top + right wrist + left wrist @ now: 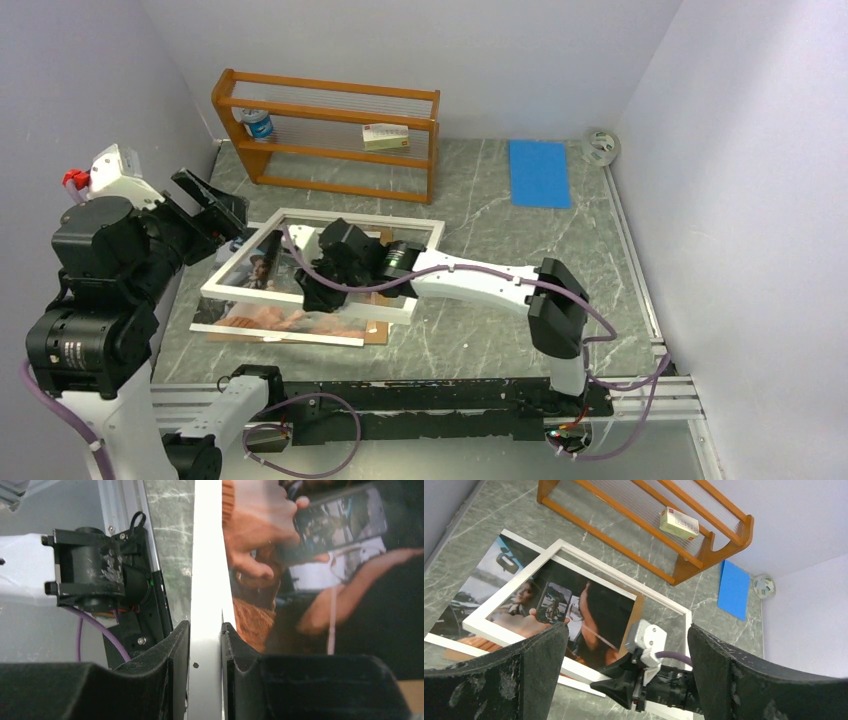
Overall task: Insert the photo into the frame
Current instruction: Turn over the photo frame at the center of the board.
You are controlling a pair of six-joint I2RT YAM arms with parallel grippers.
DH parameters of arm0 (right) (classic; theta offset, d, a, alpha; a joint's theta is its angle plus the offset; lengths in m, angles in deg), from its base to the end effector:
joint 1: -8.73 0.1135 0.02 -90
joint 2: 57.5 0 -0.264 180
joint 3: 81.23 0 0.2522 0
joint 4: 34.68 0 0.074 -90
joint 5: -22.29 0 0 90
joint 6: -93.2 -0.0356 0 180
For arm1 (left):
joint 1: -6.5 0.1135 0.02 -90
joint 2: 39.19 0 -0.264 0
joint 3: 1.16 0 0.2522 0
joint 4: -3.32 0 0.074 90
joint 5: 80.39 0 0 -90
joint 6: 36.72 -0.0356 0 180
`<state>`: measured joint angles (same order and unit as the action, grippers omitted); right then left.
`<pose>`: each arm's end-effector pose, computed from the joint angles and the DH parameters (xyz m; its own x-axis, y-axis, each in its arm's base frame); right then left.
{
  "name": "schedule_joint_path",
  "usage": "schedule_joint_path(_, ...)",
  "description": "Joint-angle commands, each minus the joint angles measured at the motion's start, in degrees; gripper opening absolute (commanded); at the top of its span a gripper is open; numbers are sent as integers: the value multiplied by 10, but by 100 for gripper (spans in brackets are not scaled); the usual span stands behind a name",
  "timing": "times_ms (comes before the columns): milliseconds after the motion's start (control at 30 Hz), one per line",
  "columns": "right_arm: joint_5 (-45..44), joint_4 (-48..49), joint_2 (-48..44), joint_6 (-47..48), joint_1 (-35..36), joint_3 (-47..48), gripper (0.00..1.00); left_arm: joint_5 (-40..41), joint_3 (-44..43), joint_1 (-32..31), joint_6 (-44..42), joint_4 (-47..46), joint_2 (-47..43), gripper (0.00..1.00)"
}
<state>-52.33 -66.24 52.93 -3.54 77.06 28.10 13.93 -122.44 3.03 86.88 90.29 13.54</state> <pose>0.1594 0.4268 0.2976 -0.3127 -0.4806 -0.8193 -0.9483 0.2064 0.2409 0.0563 -0.0007 0.5237 -0.2566 -0.5373 -0.8034 -0.1837 0.8432 -0.5052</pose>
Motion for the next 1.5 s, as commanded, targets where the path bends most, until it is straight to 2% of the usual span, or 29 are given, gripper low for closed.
schedule_joint_path(0, 20, 92, -72, -32, -22, -65, 0, -7, 39, -1, 18, -24, 1, 94)
schedule_joint_path(200, 40, 141, -125, -81, -49, -161, 0, 13, 170, -1, 66, -2, -29, 94)
schedule_joint_path(400, 42, 168, -164, -103, -67, -209, 0, -36, 350, -1, 157, -8, -93, 94)
schedule_joint_path(633, 59, 175, -189, -125, -79, -235, 0, -89, 525, -1, 212, -155, -189, 94)
schedule_joint_path(900, 87, 183, -203, -142, -95, -238, 0, -144, 680, -1, 282, -353, -219, 94)
schedule_joint_path(1033, 106, 183, -202, -150, -99, -228, 0, -140, 728, -1, 314, -407, -237, 84)
schedule_joint_path(1133, 96, 160, -202, -138, -99, -219, 0, -142, 753, -1, 319, -455, -256, 67)
schedule_joint_path(1233, 77, 134, -203, -122, -98, -216, 0, -142, 751, -1, 325, -447, -251, 51)
schedule_joint_path(1467, 65, 110, -206, -116, -90, -201, 0, -143, 743, -1, 339, -430, -238, 37)
